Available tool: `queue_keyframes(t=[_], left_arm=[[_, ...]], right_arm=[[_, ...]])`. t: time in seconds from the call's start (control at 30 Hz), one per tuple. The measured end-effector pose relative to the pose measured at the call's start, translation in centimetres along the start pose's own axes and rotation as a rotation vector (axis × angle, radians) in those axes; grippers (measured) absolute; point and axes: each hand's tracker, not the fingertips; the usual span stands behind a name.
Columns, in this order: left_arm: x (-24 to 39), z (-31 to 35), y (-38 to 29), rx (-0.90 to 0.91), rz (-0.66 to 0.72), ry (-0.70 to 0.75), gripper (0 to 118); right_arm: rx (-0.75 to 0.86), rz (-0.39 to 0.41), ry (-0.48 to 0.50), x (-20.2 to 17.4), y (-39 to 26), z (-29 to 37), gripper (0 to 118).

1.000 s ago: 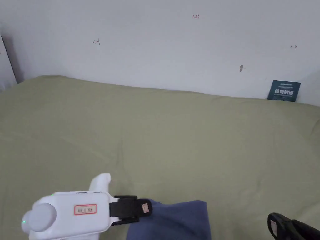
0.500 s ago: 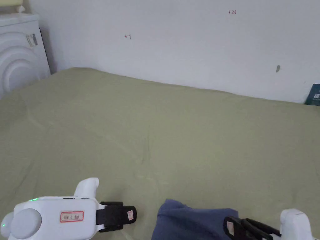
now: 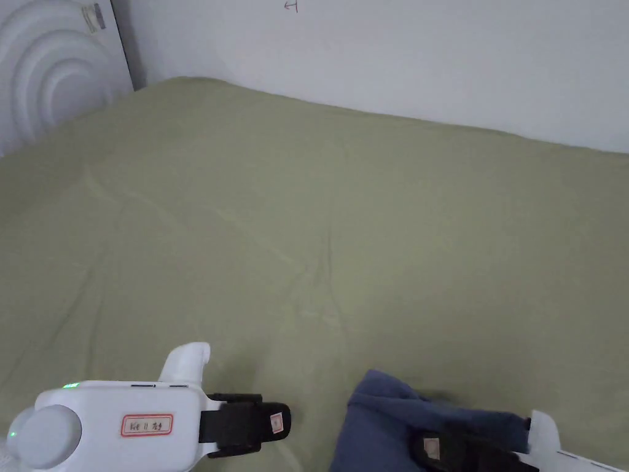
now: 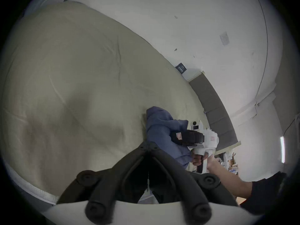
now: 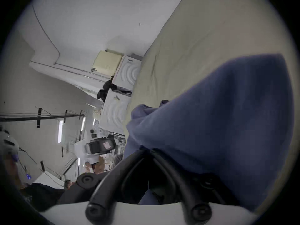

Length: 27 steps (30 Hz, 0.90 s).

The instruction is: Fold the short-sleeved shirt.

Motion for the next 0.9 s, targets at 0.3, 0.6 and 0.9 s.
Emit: queue_keyframes(t=[0.3,0.6,0.9], left_arm=[[0.1,-2.9,1.1,-0.069,-0.006,-0.018,65],[0.2,-9.8,0.9,-0.225,0.041,-0.088,81],[-1.1,-13.7,0.4,-0.258,0.166,-0.291,80]], right_arm=[[-0.042,0.056,-0.015,-1.0,0.1,-0.4,0],[-0.038,0.103,-0.031,-1.3,-0.3,0.2,0],[-0.019,0.118,-0.041,-1.1,-0.3,0.8,0]])
